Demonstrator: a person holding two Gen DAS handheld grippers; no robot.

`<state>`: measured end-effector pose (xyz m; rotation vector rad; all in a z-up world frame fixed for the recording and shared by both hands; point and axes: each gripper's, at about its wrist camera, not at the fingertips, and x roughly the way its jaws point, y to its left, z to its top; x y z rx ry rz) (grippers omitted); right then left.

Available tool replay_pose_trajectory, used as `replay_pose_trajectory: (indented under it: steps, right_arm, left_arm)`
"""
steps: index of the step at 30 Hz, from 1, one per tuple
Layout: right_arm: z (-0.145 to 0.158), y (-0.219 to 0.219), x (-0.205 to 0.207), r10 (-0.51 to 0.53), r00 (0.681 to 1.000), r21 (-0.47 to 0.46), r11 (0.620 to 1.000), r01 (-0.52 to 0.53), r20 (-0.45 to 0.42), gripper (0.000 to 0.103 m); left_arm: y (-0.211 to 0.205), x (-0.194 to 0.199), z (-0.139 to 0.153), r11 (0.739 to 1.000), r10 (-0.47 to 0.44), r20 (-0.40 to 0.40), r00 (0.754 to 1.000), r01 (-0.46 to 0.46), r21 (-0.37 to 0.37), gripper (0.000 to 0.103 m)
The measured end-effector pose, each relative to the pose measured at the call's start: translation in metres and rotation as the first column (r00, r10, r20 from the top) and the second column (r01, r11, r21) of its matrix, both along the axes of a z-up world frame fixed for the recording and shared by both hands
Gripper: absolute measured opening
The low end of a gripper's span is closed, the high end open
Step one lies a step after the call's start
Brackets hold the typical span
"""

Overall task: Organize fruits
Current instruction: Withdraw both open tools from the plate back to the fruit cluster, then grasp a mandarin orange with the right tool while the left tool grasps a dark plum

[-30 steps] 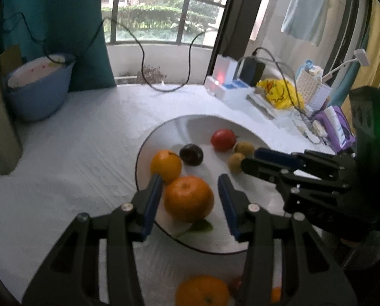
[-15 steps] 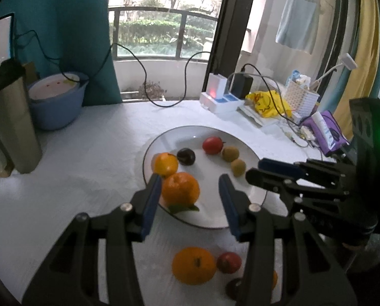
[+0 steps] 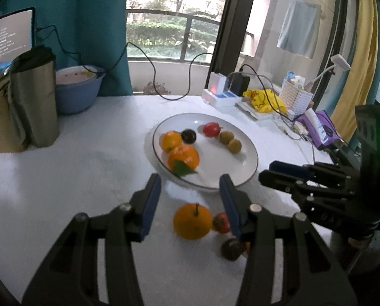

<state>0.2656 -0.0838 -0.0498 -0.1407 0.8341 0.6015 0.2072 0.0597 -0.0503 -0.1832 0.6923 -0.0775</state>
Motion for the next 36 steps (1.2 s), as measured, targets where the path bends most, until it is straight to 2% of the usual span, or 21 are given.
replay_pose_trajectory:
  steps: [11, 18, 21, 36]
  right_arm:
    - [-0.005, -0.013, -0.028, -0.017, 1.0, -0.009, 1.0, 0.017, -0.009, 0.029]
    - [-0.017, -0.012, -0.044, 0.002, 0.999, -0.02, 1.0, -0.003, -0.032, 0.03]
    - [-0.022, -0.01, -0.05, 0.02, 0.999, -0.028, 0.999, -0.021, -0.047, 0.037]
    - [-0.034, 0.004, -0.068, 0.073, 0.992, -0.004, 0.997, -0.074, -0.104, 0.038]
  left_arm:
    - [-0.012, -0.022, -0.013, 1.0, -0.002, -0.023, 1.0, 0.003, 0.007, 0.054]
    - [-0.013, -0.038, -0.027, 1.0, 0.014, -0.036, 0.999, -0.015, -0.019, 0.061]
    - [-0.012, -0.042, -0.033, 0.999, 0.022, -0.048, 0.999, -0.024, -0.036, 0.061]
    - [-0.003, -0.059, -0.044, 0.997, 0.038, -0.066, 0.997, -0.042, -0.061, 0.062]
